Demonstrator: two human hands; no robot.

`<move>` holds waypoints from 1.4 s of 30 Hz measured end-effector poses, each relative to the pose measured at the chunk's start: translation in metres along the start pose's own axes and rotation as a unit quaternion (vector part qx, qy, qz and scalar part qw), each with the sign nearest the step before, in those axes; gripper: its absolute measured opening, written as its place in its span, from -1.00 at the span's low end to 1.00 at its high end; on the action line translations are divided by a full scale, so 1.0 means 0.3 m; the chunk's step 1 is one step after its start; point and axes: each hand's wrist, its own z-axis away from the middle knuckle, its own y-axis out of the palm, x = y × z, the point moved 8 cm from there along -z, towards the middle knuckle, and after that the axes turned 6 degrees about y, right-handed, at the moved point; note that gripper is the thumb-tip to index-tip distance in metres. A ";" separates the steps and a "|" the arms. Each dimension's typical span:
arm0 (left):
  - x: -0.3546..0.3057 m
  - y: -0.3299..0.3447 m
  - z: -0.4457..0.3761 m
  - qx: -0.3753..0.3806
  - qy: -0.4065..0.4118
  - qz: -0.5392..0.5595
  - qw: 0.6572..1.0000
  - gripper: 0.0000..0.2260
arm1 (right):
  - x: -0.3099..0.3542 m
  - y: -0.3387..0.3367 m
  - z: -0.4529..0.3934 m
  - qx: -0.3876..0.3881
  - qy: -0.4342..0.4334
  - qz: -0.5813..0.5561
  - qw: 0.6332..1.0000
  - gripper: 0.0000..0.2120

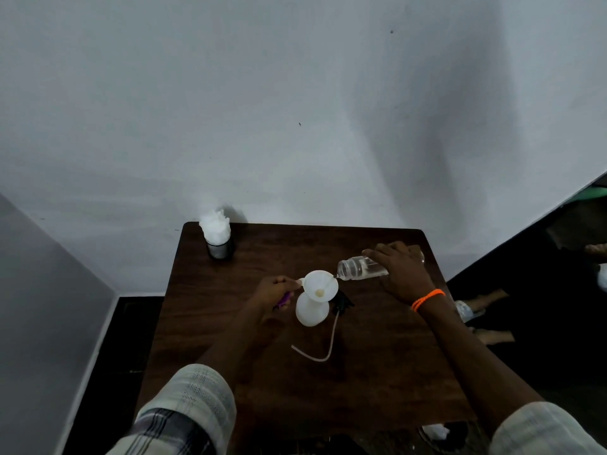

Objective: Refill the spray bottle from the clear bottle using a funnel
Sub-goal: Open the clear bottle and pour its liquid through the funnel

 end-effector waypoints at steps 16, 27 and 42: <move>0.009 -0.003 0.002 0.002 0.003 0.002 1.000 -0.90 | 0.004 -0.006 0.001 0.001 -0.002 0.011 1.000 -0.29; 0.001 -0.004 0.019 -0.009 0.006 -0.003 1.000 -0.90 | 0.009 -0.011 0.002 0.004 -0.005 0.017 1.000 -0.28; 0.095 -0.092 0.051 -0.090 -0.096 0.147 0.980 -0.62 | 0.021 -0.020 0.006 -0.015 -0.008 0.004 1.000 -0.30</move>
